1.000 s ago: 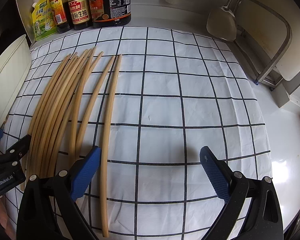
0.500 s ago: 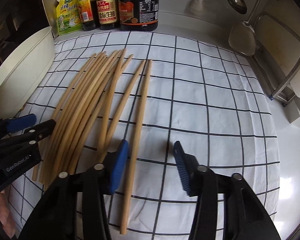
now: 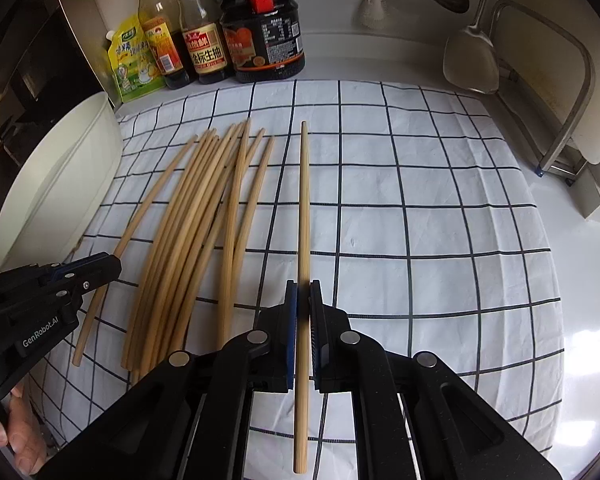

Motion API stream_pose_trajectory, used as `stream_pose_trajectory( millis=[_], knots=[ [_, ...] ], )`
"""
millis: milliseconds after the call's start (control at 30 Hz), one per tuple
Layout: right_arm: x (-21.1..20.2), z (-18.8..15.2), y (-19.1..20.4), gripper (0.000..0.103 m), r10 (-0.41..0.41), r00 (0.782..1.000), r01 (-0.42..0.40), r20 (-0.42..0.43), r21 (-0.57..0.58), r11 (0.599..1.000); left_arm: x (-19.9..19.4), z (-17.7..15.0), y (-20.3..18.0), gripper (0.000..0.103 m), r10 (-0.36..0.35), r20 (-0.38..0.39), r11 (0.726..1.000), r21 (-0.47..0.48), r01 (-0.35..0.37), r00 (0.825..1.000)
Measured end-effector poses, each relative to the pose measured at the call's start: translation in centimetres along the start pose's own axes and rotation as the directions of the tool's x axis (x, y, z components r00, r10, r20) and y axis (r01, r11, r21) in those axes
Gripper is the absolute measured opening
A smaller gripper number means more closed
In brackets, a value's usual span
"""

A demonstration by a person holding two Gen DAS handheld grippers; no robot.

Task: Organize utensils
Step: 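Close the right gripper on one chopstick while the left gripper grasps another, then carry the right gripper's chopstick over the white bowl while the left gripper carries its own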

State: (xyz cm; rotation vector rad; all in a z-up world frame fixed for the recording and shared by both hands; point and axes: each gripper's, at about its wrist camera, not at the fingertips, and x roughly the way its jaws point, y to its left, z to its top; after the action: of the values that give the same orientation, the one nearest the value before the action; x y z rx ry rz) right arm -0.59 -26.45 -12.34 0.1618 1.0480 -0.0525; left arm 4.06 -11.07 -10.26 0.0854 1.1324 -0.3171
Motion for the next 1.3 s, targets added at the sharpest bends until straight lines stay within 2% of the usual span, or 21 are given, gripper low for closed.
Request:
stream_pose_trajectory(
  millis=[200,300,567,667,767,1000,1133,1300],
  knots=[
    [-3.8,2.1,2.5,0.006,-0.004,0.998,0.004,0.063,-0.011,1.000,-4.1,2.2,1.4,0.007,-0.055,0.079,0.998,0.013,0.054,0.995],
    [-4.7,2.9,3.7,0.006,0.019,0.997,-0.020,0.078,0.012,1.000,-5.7,3.1,2.3,0.007,-0.084,0.109,0.996,0.024,0.082,0.990],
    [-6.8,5.4,8.1,0.006,0.056,0.989,-0.055,0.139,-0.011,0.998,-10.1,5.4,4.7,0.007,-0.159,0.201,0.987,0.065,0.149,0.967],
    [-6.9,6.4,10.4,0.006,0.080,0.986,-0.076,0.148,-0.035,0.997,-11.3,6.1,6.7,0.007,-0.143,0.233,0.990,0.049,0.135,0.962],
    [-6.1,7.3,13.2,0.006,0.120,0.984,-0.111,0.135,-0.069,0.991,-11.9,6.6,10.1,0.007,-0.096,0.253,0.995,0.010,0.096,0.963],
    [-2.0,9.1,21.8,0.006,0.223,0.974,-0.215,0.031,-0.166,0.962,-10.6,6.8,19.0,0.007,0.045,0.223,0.995,-0.100,-0.023,0.974],
    [1.0,9.9,26.1,0.006,0.230,0.972,-0.235,-0.045,-0.209,0.949,-8.7,6.6,22.1,0.007,0.073,0.185,0.989,-0.140,-0.047,0.980],
    [4.7,10.7,28.9,0.006,0.208,0.969,-0.233,-0.134,-0.214,0.949,-6.3,6.5,24.1,0.007,0.082,0.149,0.986,-0.154,-0.059,0.985]
  ],
)
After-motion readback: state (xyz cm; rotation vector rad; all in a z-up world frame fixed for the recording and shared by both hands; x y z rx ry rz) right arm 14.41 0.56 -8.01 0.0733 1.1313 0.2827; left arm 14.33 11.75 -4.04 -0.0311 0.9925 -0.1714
